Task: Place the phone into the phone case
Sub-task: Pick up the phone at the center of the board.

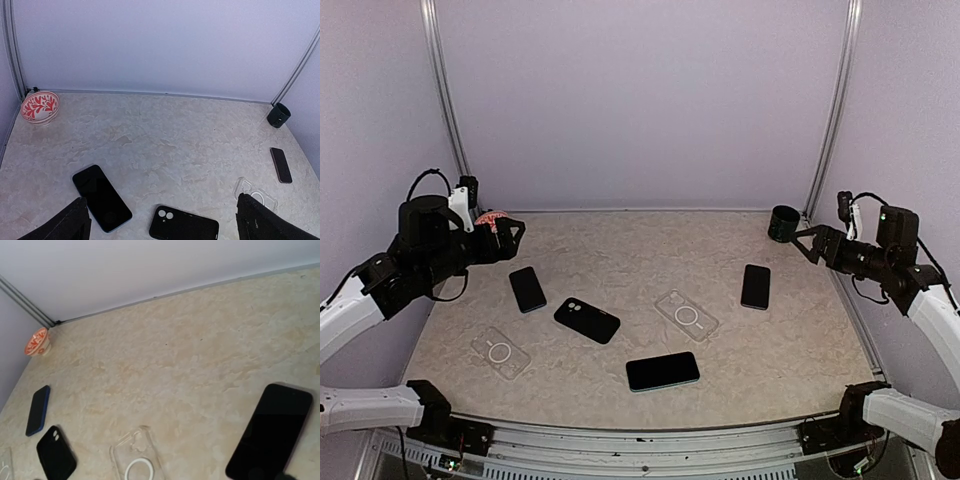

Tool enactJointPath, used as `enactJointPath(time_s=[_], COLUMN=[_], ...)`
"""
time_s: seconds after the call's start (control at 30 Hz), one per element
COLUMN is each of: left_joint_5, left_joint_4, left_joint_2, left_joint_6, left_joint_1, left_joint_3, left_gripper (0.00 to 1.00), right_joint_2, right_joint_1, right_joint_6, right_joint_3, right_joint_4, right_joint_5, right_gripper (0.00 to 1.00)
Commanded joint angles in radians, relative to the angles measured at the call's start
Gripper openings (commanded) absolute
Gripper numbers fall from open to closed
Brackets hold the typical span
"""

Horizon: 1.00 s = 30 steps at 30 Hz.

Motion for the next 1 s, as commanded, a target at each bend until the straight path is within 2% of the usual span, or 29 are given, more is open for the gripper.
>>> enactJointPath(time_s=[0.0,0.3,0.5,0.73,0.97], left_joint_5=[-0.043,-0.121,-0.136,-0.123,-0.124], left_joint_4=[0.014,0.030,0.024,0.038,-0.016], left_joint_2=[0.001,-0.031,0.005,0.059,0.131], left_joint_6=[-0.025,-0.053,-0.064,-0.012,0.046], left_joint_1=[-0.017,-0.018,-0.018,-0.020,-0.020], left_joint_3=[0.013,-0.023,-0.032,-0.017,0.056], left_gripper=[0.99,0.99,0.99,0.99,0.99], right_joint_2=[-0.005,0.014,0.072,0.135,0.234], right_joint_1=[-0.015,-0.016,-0.012,-0.007,0.068], right_joint_6=[0.045,0.089,0.075,0.086,0.093], right_joint_3=[0.011,-0.008,0.047,0.051,0.074], right_joint_4=[-0.014,-0.041,-0.140,-0.136,-0.108], right_joint_5=[0.062,0.109,0.270,0.320,0.409], right_gripper=[1.00,0.99,1.00,0.99,0.99])
